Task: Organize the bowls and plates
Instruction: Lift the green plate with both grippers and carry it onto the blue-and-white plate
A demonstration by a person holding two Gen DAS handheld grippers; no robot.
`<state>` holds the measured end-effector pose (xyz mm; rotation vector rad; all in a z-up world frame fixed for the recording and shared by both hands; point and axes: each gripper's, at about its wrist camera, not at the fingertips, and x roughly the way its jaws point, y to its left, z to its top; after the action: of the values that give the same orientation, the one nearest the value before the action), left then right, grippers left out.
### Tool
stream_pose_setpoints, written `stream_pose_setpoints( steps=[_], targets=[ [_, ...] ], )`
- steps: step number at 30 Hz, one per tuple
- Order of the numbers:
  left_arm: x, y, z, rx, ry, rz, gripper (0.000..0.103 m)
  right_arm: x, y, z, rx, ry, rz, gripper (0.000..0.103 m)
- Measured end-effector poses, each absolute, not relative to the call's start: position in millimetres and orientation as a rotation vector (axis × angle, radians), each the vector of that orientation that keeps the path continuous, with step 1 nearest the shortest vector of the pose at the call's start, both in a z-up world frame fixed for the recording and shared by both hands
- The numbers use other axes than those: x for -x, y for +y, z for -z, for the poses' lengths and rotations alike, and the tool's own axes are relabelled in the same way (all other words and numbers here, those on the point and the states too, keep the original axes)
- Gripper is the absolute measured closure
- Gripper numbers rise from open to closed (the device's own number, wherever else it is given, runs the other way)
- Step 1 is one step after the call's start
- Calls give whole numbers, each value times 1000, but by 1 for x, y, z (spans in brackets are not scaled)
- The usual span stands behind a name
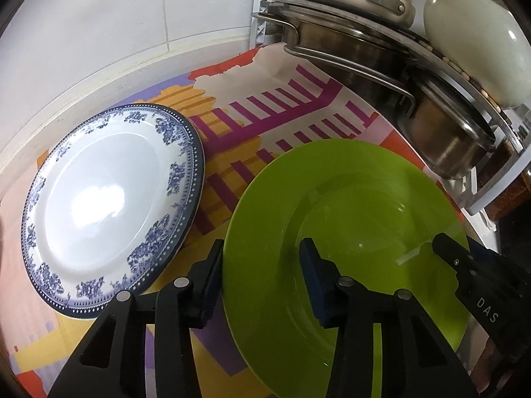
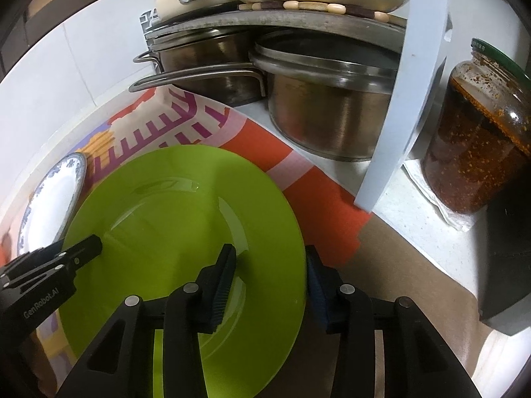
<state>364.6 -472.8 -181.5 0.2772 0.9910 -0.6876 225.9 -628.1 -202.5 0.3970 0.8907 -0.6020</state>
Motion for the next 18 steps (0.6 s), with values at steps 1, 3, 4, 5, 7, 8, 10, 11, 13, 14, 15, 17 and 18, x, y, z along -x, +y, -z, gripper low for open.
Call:
stream_pose_setpoints(
  steps=[1, 3, 4, 5, 7, 8, 10, 11, 13, 14, 15, 17, 18],
  targets=[
    [-363, -471, 181, -277, 989, 688, 59, -225, -628, 202, -397, 889, 604, 61],
    [-360, -467, 178, -275, 990, 689, 60, -222, -625, 199, -392, 885, 608, 62],
    [-357, -464, 177, -271, 987, 688, 60, -221, -624, 198, -391, 886, 609, 62],
    [-355, -461, 175, -268, 986, 686, 60, -218, -622, 196, -389, 884, 610, 62],
    [-351, -453, 173, -261, 985, 681, 60, -216, -618, 193, -377, 879, 611, 63],
    [-347, -448, 171, -260, 981, 680, 60, -214, -615, 191, -370, 880, 609, 63],
    [-342, -439, 168, -252, 983, 673, 60, -210, -608, 187, -357, 878, 603, 63],
    [-340, -434, 166, -250, 982, 669, 60, -209, -605, 185, -351, 880, 600, 63],
    [-335, -425, 164, -243, 982, 660, 60, -205, -597, 182, -338, 881, 590, 63],
    [-332, -420, 162, -244, 978, 655, 60, -204, -593, 180, -334, 883, 585, 63],
    [-330, -415, 159, -243, 974, 648, 60, -202, -589, 178, -329, 883, 579, 63],
    [-323, -402, 154, -239, 963, 637, 60, -198, -579, 174, -321, 883, 564, 63],
    [-321, -397, 151, -236, 960, 631, 60, -196, -575, 173, -318, 881, 558, 63]
  ],
)
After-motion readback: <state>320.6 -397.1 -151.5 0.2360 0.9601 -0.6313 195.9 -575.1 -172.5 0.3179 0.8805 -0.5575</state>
